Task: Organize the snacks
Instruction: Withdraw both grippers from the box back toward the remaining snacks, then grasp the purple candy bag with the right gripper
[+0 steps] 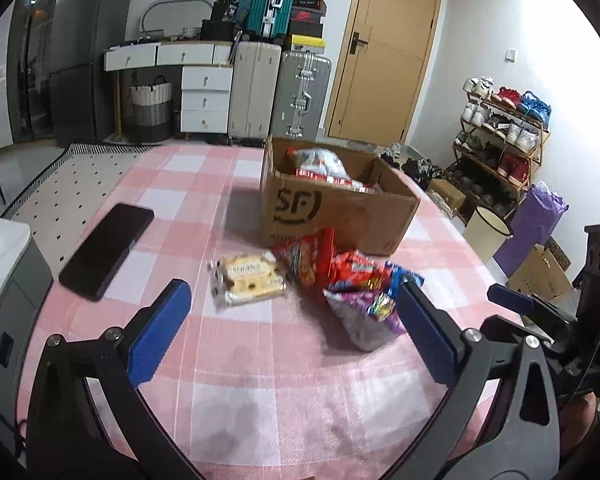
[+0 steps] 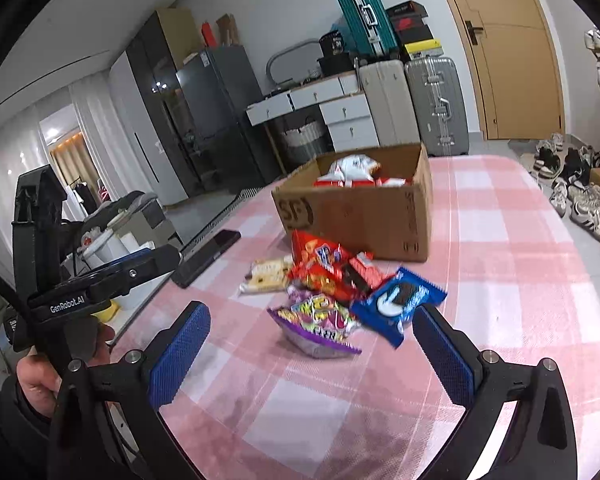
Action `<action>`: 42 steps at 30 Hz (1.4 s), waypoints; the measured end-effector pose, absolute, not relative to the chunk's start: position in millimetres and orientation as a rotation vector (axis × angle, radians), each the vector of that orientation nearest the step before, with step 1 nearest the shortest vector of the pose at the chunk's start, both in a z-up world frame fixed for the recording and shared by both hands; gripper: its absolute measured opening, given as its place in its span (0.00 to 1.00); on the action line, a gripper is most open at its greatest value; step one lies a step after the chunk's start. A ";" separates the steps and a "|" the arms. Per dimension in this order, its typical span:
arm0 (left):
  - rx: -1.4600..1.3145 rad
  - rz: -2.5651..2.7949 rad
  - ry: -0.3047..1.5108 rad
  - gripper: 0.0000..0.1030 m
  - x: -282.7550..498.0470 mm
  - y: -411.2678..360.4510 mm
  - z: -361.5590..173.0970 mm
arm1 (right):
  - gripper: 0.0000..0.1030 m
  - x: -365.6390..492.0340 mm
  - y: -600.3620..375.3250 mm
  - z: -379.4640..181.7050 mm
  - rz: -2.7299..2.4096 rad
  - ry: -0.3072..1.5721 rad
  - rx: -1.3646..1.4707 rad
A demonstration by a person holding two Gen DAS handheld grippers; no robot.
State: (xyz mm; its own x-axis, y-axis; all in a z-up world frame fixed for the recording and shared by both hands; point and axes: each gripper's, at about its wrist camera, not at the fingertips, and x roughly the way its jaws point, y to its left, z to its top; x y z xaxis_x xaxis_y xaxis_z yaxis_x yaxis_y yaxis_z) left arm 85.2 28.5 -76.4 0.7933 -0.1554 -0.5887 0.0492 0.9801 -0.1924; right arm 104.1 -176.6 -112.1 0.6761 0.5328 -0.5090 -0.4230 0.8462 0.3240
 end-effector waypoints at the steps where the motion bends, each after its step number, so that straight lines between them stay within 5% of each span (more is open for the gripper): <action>1: -0.176 -0.110 0.659 0.99 86.3 28.5 -84.2 | 1.00 105.1 -176.1 -115.4 0.542 0.636 0.185; 20: -0.228 -0.115 0.800 0.99 98.4 43.3 -154.5 | 0.97 166.3 -134.5 -166.6 0.621 0.808 0.140; 37: -0.323 -0.025 0.869 0.99 101.1 87.4 -177.7 | 0.45 189.2 -100.0 -187.8 0.596 0.893 0.038; 42: -0.324 -0.028 0.887 0.99 98.2 84.9 -179.6 | 0.38 184.1 -104.3 -185.5 0.639 0.892 0.067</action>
State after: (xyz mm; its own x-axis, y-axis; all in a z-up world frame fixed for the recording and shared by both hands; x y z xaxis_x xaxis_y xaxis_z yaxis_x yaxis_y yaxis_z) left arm 98.2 84.9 -179.6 0.6350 -0.1576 -0.7563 -0.1090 0.9509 -0.2896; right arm 184.1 -104.3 -185.5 0.4567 0.5446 -0.7034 -0.4907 0.8138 0.3114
